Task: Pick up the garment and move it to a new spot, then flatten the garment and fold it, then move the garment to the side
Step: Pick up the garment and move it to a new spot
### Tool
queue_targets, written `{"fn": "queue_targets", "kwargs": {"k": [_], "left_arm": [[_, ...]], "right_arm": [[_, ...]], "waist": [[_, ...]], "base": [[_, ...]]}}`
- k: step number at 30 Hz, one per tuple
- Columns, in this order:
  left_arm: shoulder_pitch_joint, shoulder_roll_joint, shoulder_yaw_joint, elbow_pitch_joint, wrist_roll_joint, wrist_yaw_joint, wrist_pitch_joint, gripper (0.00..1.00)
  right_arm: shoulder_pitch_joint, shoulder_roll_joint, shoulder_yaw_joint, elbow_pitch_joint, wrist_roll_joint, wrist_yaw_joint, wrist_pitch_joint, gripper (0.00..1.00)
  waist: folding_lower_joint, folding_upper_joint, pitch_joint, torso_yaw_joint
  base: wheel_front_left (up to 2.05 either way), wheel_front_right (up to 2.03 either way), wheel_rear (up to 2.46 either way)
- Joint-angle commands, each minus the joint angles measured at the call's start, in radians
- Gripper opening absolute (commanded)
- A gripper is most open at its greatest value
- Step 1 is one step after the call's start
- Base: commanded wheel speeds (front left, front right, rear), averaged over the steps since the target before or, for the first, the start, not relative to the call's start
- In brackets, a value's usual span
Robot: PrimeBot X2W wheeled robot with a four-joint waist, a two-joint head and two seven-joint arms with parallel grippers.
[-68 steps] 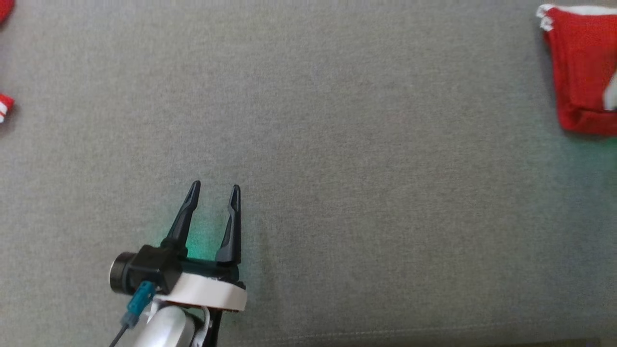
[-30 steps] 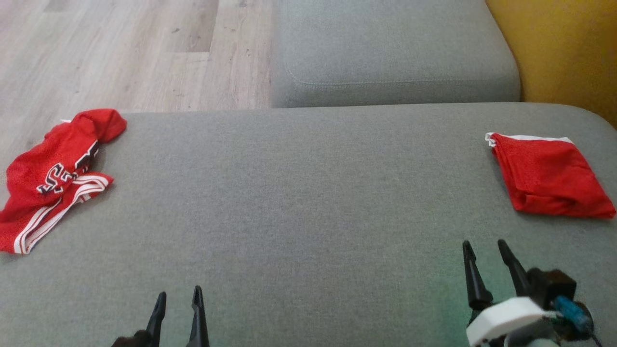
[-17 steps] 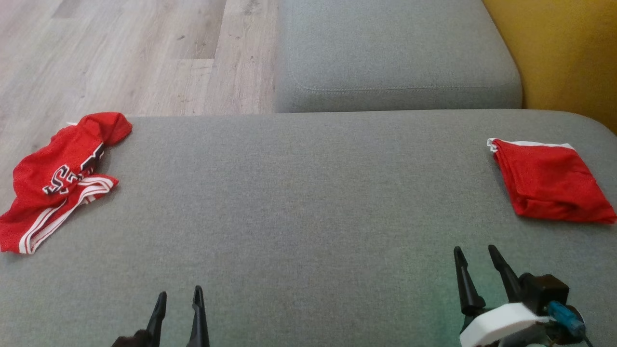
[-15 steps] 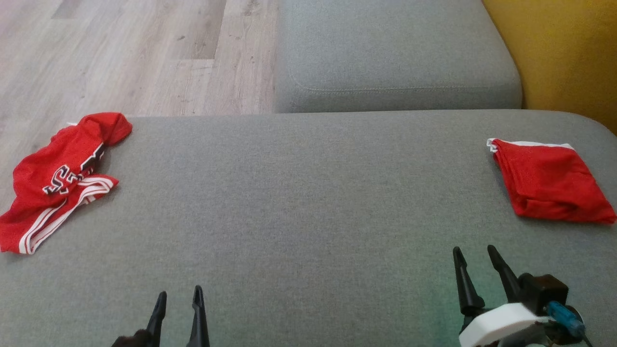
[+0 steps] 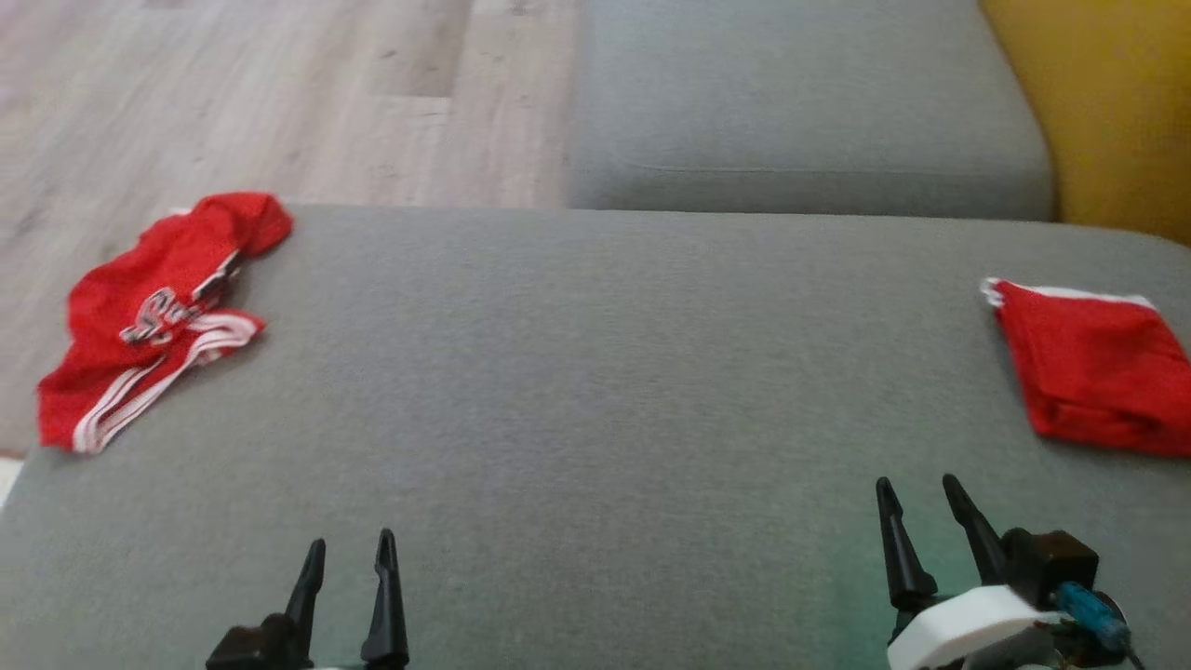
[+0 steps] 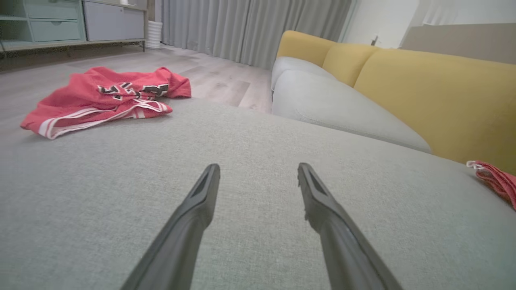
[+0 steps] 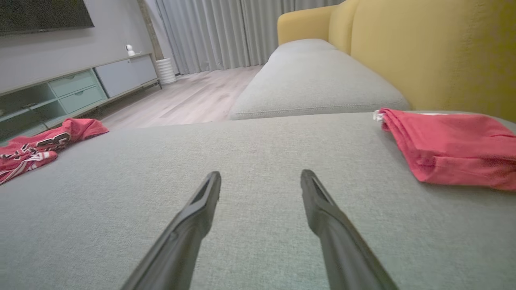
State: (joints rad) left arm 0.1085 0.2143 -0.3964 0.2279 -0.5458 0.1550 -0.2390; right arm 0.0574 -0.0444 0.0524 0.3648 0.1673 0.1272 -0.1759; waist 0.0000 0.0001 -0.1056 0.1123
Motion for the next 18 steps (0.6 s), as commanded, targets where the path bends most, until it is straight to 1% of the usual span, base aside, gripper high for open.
{"fn": "queue_targets", "kwargs": {"k": [1, 11, 14, 18], "left_arm": [[-0.061, 0.019, 0.029, -0.029, 0.006, 0.003, -0.004, 1.0], [-0.059, 0.056, 0.05, -0.063, 0.01, 0.024, 0.007, 1.0], [-0.048, 0.063, 0.073, -0.079, 0.002, 0.036, 0.002, 1.0], [-0.034, 0.058, 0.095, -0.101, 0.0, 0.05, -0.007, 1.0]], "right_arm": [[-0.026, -0.006, 0.02, -0.033, 0.002, 0.003, -0.007, 1.0], [-0.046, -0.006, 0.065, -0.032, 0.032, 0.003, -0.015, 1.0], [-0.076, -0.006, 0.1, -0.03, 0.032, 0.003, -0.013, 1.0], [-0.112, -0.006, 0.135, -0.024, 0.029, 0.003, -0.007, 1.0]], "waist": [[0.0, -0.0001, 0.0, 0.064], [0.0, -0.0001, 0.007, 0.323], [0.0, -0.0001, 0.032, 0.358], [0.0, -0.0001, 0.054, 0.375]], "base": [[0.0, 0.0, 0.0], [0.0, 0.0, 0.0], [0.0, 0.0, 0.0], [0.0, 0.0, 0.0]]}}
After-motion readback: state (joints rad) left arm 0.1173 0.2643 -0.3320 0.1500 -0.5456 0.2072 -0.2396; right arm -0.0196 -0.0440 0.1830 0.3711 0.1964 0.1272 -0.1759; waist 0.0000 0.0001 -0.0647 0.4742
